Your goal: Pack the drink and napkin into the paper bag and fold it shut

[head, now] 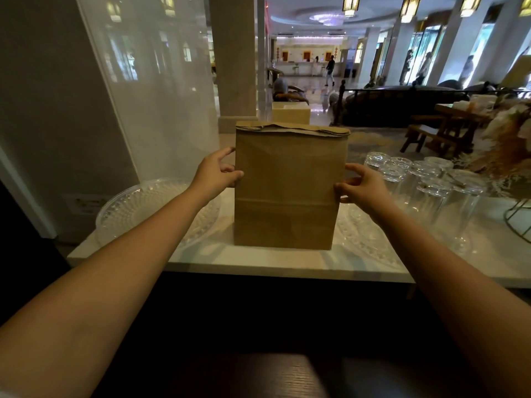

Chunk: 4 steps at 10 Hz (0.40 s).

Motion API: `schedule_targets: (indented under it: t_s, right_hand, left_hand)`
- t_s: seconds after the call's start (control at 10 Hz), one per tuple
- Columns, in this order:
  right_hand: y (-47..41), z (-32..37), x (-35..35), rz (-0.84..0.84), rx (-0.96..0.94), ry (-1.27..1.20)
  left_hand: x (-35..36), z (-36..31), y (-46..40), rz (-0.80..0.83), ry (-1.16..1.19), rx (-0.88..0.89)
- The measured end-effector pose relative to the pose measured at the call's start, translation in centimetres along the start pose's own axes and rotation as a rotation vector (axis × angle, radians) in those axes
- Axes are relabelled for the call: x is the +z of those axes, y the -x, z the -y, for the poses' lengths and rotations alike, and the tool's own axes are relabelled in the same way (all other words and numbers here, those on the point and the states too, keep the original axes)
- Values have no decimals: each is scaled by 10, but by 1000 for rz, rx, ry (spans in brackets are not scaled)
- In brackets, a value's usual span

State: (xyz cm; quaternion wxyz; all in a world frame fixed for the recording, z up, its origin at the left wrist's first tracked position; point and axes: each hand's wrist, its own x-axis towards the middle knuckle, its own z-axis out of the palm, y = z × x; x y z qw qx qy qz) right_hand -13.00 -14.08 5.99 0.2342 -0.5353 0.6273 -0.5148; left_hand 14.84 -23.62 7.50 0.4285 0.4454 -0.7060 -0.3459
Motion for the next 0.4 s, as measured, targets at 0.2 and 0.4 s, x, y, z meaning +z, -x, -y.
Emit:
schedule_targets:
  t_s: [0.2, 0.4]
  right_hand:
    - [6, 9, -13, -99, -10, 66]
    - [25, 38, -1, 16, -106, 202]
  left_hand:
    - [-19, -4, 10, 55, -21, -37]
    - [-52, -15, 30, 182, -199, -107]
